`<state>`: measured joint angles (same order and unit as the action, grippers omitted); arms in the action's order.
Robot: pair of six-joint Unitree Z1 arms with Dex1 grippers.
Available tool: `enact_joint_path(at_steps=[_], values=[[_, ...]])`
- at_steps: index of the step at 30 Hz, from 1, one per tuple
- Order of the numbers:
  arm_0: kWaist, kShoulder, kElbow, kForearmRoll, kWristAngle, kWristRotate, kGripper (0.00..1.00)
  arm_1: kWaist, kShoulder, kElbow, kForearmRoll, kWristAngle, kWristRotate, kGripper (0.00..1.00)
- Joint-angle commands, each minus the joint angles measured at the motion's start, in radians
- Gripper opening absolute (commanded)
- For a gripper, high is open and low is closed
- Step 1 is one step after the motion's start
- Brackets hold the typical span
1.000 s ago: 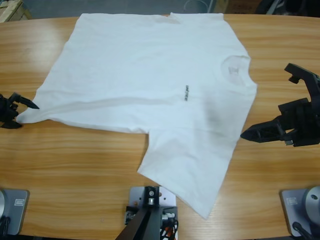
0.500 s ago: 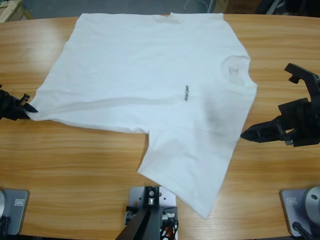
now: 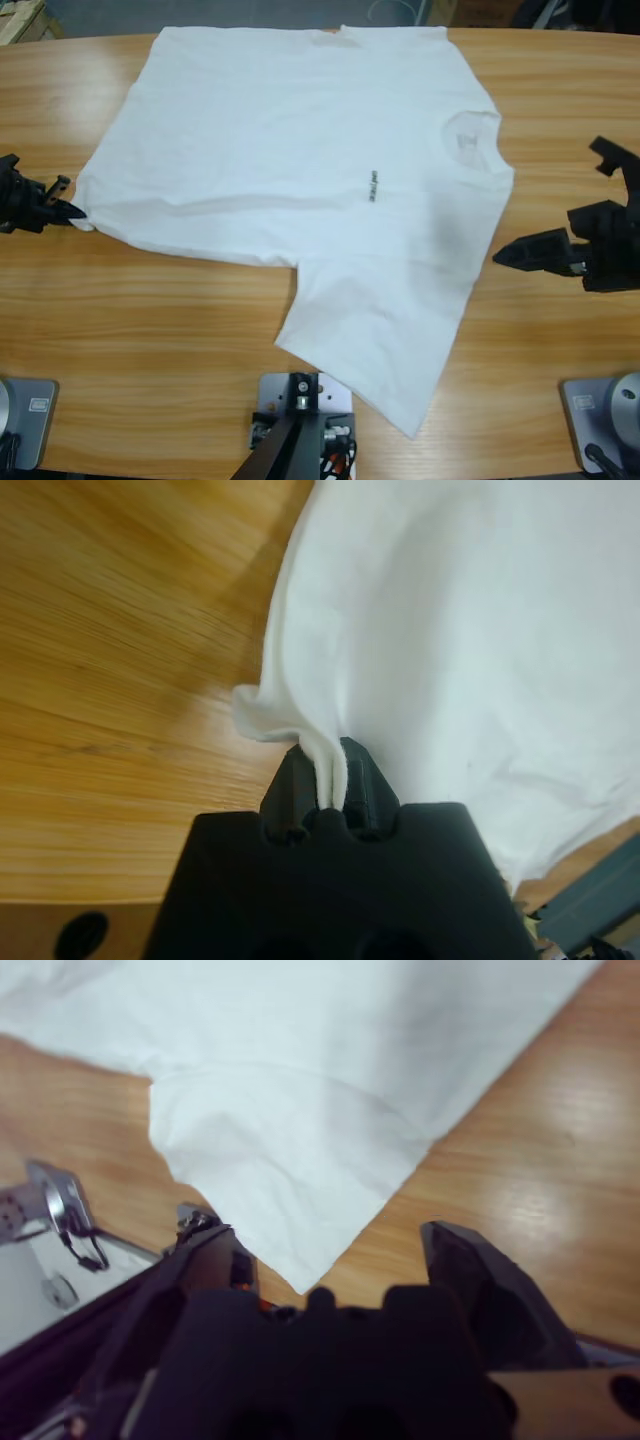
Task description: Fold clothes
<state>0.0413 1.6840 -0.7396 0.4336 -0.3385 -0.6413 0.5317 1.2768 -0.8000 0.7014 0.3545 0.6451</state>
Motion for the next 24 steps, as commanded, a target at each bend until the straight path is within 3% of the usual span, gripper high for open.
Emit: enact_joint_path(at_steps=[1,10,18,24], values=[[0.006,-0.075,0.028,-0.012,-0.022,0.012,0.000,0.009,0.042,0.154,-0.110,0.001,0.116,0.780],[0.009,-0.131,0.050,-0.012,-0.022,0.012,0.000,0.262,0.109,0.284,-0.376,-0.001,0.349,0.803],[0.011,-0.144,0.057,-0.012,-0.022,0.012,0.000,0.282,0.151,0.415,-0.550,-0.003,0.427,0.798],[0.011,-0.141,0.057,-0.012,-0.022,0.012,0.000,0.307,0.267,0.439,-0.686,0.039,0.427,0.798]])
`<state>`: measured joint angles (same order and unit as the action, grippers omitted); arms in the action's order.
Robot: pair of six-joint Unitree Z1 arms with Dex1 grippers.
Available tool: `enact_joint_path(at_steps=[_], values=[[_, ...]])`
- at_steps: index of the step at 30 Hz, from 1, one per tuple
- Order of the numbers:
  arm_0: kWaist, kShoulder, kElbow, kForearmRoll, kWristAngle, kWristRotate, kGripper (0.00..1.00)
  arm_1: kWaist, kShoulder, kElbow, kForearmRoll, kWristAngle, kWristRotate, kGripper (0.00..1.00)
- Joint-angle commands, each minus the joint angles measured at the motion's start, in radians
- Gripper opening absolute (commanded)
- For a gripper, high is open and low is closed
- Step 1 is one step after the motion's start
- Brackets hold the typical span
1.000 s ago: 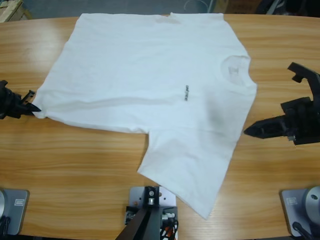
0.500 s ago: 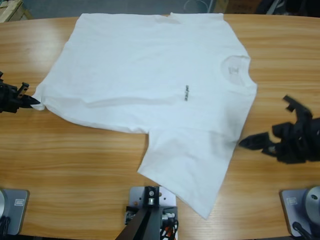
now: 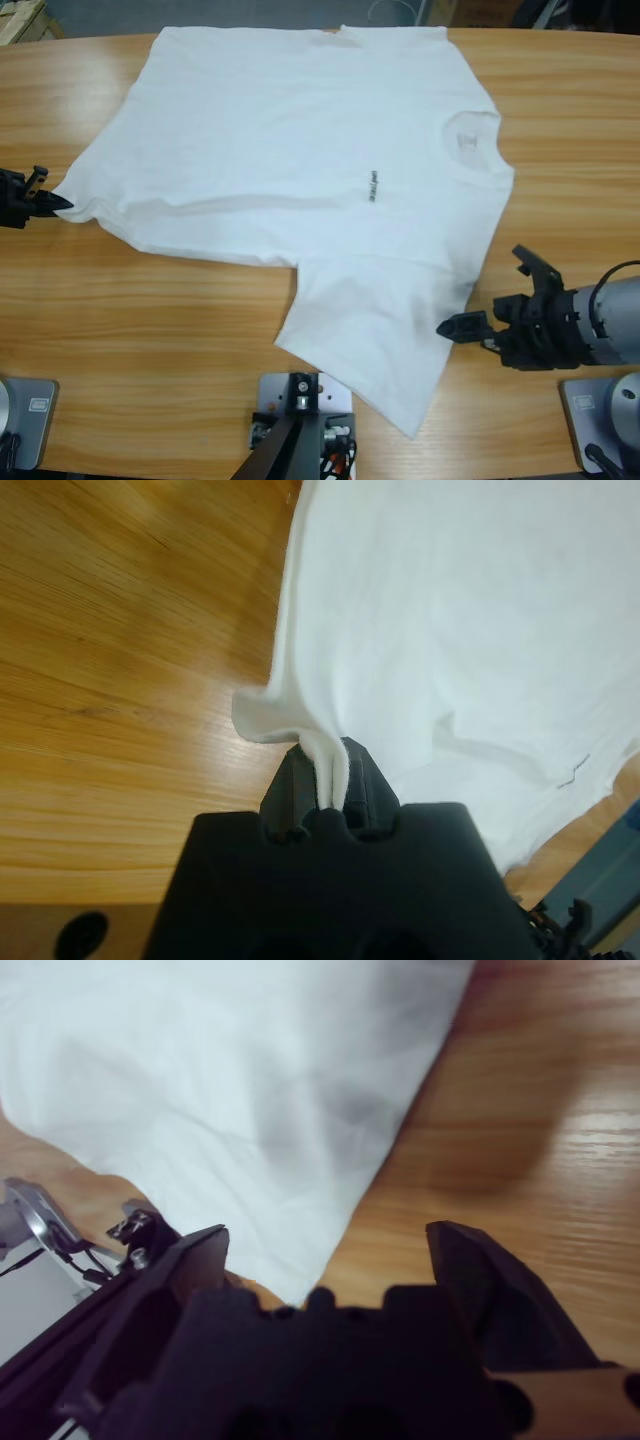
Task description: Fold clothes
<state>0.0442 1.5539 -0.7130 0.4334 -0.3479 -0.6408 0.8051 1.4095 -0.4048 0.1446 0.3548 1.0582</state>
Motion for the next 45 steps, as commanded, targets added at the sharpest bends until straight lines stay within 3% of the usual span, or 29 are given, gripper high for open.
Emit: enact_joint_path(at_steps=[1,6,7,13,14,20,26,29,34,40,45], values=[[0.008,-0.009,0.030,-0.012,-0.012,0.012,0.000,0.044,0.161,0.044,-0.153,0.049,0.019,0.796],[0.009,-0.003,0.029,-0.013,-0.012,0.012,0.000,0.080,0.242,0.044,-0.228,0.080,0.035,0.786],[0.010,-0.001,0.029,-0.013,-0.011,0.012,0.000,0.081,0.241,0.046,-0.229,0.081,0.036,0.742],[0.013,0.020,0.026,-0.016,-0.012,0.012,0.000,0.081,0.222,0.100,-0.229,0.060,0.057,0.043],[0.013,0.023,0.026,-0.016,-0.012,0.012,0.000,0.081,0.220,0.103,-0.229,0.055,0.058,0.000],[0.013,0.026,0.023,-0.016,-0.012,0.012,0.000,0.082,0.210,0.118,-0.236,0.042,0.056,0.000],[0.013,0.032,0.023,-0.016,-0.012,0.013,0.000,0.082,0.088,0.128,-0.202,0.024,0.005,0.000],[0.013,0.032,0.022,-0.017,-0.013,0.013,0.000,0.081,-0.009,0.100,-0.103,0.010,-0.045,0.000],[0.013,0.038,0.021,-0.017,-0.013,0.013,0.000,0.051,-0.123,-0.115,0.203,-0.015,-0.165,0.000],[0.012,0.038,0.021,-0.017,-0.013,0.015,0.000,0.032,-0.134,-0.221,0.303,-0.012,-0.215,0.000],[0.014,0.029,0.015,-0.017,-0.013,0.015,0.000,-0.094,-0.216,-0.236,0.389,-0.006,-0.285,0.000]])
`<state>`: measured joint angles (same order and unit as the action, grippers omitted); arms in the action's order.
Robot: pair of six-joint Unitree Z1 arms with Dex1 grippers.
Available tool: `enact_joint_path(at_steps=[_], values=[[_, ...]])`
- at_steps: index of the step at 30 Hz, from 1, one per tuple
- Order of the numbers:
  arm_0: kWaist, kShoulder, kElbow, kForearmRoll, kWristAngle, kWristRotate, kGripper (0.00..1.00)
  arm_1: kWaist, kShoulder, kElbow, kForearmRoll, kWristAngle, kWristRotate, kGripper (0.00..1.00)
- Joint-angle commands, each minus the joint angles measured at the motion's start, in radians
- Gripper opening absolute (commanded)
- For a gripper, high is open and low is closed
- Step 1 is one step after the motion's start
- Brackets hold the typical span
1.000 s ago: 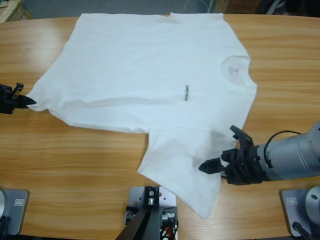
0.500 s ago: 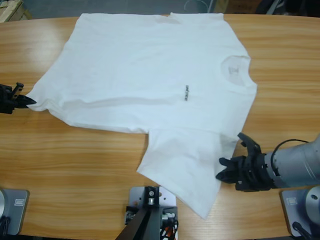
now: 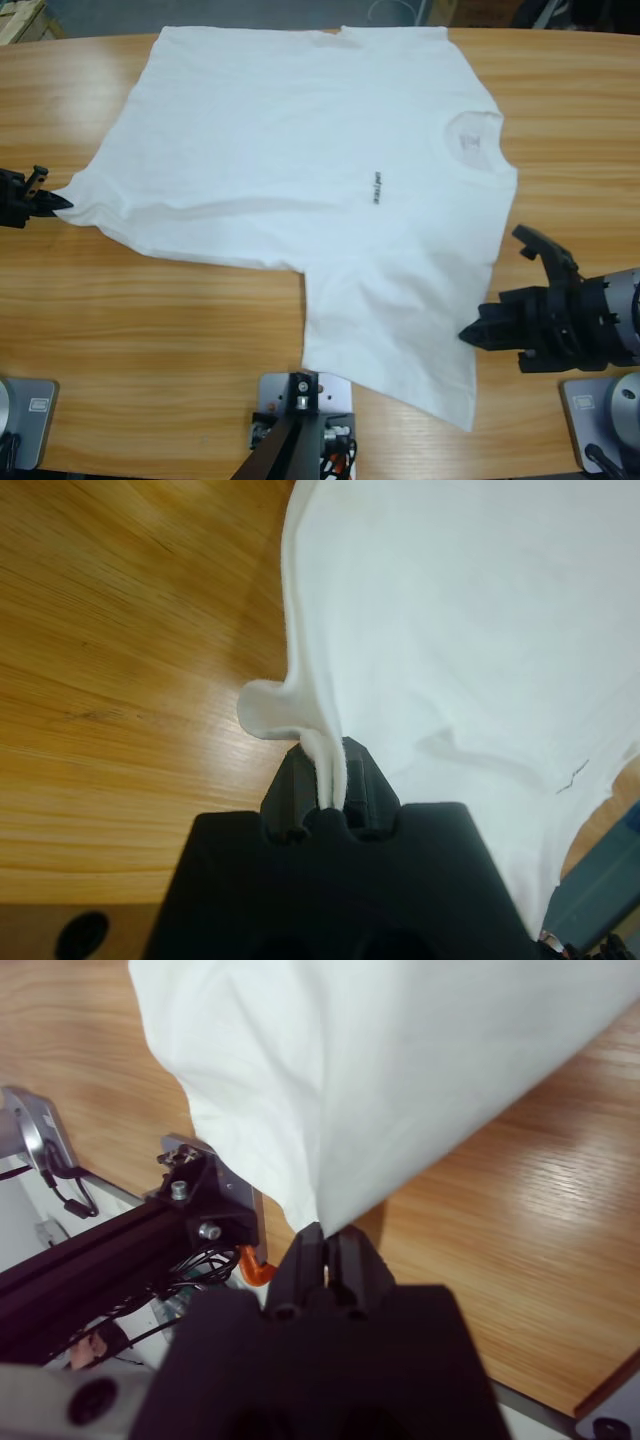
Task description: Fold clothes
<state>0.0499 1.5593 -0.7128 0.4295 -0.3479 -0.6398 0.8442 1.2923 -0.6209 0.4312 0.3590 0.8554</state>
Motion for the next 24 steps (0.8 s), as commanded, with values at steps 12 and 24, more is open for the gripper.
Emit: enact_joint_path(at_steps=[12,24], values=[[0.016,-0.030,-0.015,-0.014,-0.013,0.011,0.000,-0.448,-0.098,-0.159,0.284,0.069,-0.331,0.000],[0.052,-0.074,-0.016,-0.013,-0.013,0.014,0.000,-0.626,0.070,-0.382,0.421,0.113,-0.538,0.000]])
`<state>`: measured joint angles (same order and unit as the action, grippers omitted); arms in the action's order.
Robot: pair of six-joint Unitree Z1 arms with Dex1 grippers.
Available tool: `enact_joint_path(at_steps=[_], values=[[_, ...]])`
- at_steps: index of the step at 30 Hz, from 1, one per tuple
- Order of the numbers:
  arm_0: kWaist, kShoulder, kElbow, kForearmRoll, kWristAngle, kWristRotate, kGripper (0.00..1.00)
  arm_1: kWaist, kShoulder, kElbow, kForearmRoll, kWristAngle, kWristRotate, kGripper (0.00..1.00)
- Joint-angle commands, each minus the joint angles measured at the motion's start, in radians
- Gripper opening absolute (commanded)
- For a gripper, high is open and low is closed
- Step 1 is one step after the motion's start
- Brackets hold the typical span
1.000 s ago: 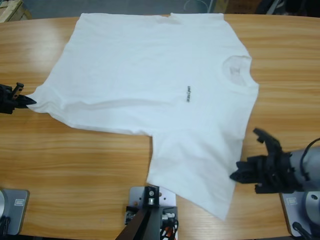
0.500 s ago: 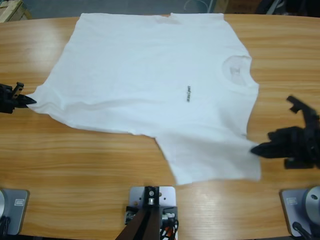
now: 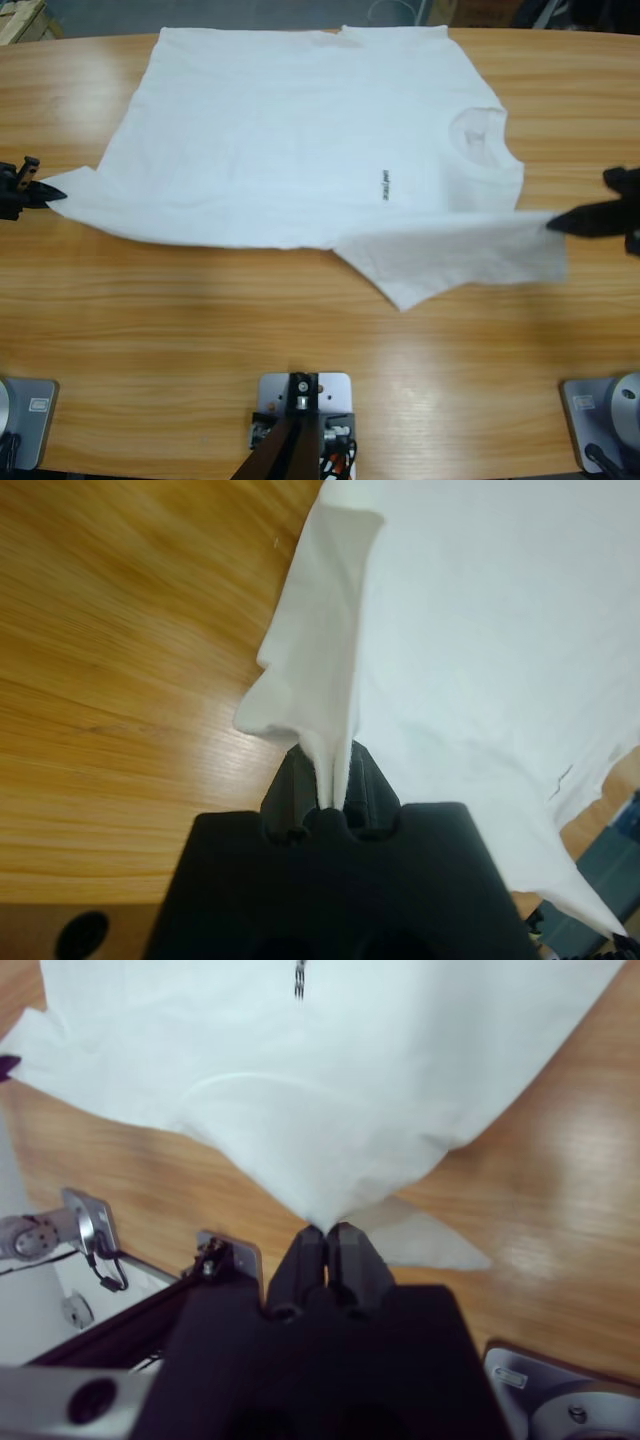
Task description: Fold clothes
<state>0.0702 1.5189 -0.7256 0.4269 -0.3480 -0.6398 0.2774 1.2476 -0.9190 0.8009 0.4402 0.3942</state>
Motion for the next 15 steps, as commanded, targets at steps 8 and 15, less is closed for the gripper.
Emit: enact_joint_path(at_steps=[8,15], values=[[0.034,-0.054,-0.023,-0.054,-0.051,0.013,0.000,-0.134,0.182,-0.212,0.121,0.031,-0.154,0.000],[0.033,0.001,-0.125,-0.085,-0.163,0.039,0.000,-0.150,0.220,-0.234,0.124,0.031,-0.176,0.000]])
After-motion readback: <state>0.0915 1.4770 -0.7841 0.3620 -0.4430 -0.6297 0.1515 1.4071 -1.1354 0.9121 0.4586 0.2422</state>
